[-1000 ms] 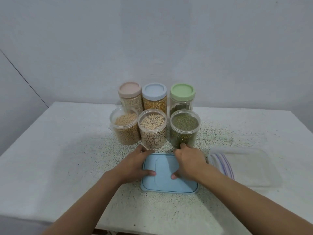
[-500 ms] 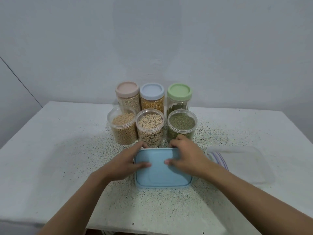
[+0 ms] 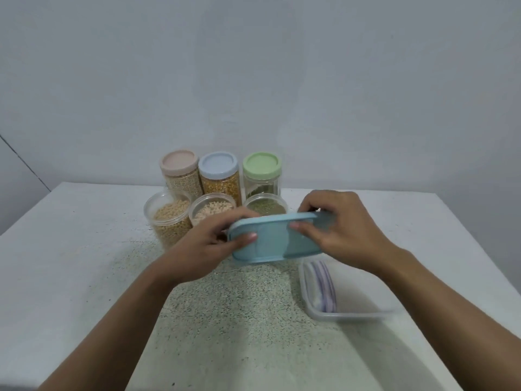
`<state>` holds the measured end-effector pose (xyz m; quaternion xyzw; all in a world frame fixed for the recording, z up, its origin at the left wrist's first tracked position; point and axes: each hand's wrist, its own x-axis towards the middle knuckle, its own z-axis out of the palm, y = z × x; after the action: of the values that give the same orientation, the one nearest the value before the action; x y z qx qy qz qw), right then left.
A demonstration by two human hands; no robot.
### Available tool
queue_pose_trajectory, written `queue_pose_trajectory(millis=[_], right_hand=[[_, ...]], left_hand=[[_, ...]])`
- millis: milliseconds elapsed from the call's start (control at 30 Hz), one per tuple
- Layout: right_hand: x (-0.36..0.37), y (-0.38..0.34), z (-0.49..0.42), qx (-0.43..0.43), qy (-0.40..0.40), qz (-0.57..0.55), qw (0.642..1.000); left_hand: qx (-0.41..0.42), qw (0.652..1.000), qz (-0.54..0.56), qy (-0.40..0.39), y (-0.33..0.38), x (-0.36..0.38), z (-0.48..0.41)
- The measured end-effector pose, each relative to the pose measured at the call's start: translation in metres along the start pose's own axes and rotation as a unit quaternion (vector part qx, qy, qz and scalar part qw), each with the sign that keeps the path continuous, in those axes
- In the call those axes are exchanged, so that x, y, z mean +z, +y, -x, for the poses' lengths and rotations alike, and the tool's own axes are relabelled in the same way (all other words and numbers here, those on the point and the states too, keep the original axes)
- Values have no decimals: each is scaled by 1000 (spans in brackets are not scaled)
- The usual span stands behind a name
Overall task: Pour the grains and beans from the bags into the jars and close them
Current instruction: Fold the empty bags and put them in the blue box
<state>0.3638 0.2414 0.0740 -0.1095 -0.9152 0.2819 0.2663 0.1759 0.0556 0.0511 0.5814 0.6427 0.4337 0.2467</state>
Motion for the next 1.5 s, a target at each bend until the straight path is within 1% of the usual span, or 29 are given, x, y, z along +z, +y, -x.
queue_pose_trajectory(millis=[100, 200, 267, 333, 400, 467, 533, 600, 667, 733, 833, 933, 1033, 1133, 1233, 1300, 1433, 1500], right_hand=[[-21, 24, 19, -70, -42, 17, 997], [-27, 52, 41, -100, -75, 23, 992], [-24, 66, 52, -113, -86, 43, 989], [-20, 80, 65, -120, -106, 60, 985], [-18, 95, 74, -94, -125, 54, 986], [-17, 111, 83, -53, -150, 58, 986], [-13, 124, 90, -20, -191, 81, 978], [-10, 129, 96, 11, -229, 89, 969], [-9, 131, 100, 13, -225, 94, 970], [-9, 130, 100, 18, -214, 97, 972], [-10, 131, 99, 37, -211, 114, 970], [-12, 133, 99, 47, -209, 134, 968], [-13, 135, 101, 48, -213, 151, 964], [-15, 136, 101, 52, -230, 166, 957], [-15, 136, 98, 53, -241, 181, 952], [-11, 135, 97, 52, -232, 194, 952], [0, 133, 84, 61, -196, 221, 953], [4, 130, 77, 57, -201, 236, 949]], left_hand=[[6, 1000, 13, 6, 4, 29, -11], [-14, 999, 23, 21, -6, 60, -23], [-17, 999, -12, 27, -17, 78, -26], [-2, 997, -68, 46, -25, 95, -25], [24, 991, -116, 57, -33, 110, -19], [37, 988, -142, 43, -41, 122, -12], [40, 987, -153, 22, -48, 129, -5], [28, 990, -137, 8, -49, 133, -2], [11, 993, -119, -4, -46, 135, -2], [-1, 995, -104, 4, -42, 136, -4], [-18, 992, -108, 55, -39, 142, -10], [-85, 986, -112, 95, -37, 151, -11], [-157, 982, -83, 62, -35, 155, -13], [-192, 981, -17, 28, -29, 155, -20], [-210, 977, 38, 26, -28, 152, -25], [-214, 975, 57, 31, -30, 149, -28], [-215, 973, 63, 51, -31, 137, -36], [-224, 972, 54, 47, -32, 131, -38]])
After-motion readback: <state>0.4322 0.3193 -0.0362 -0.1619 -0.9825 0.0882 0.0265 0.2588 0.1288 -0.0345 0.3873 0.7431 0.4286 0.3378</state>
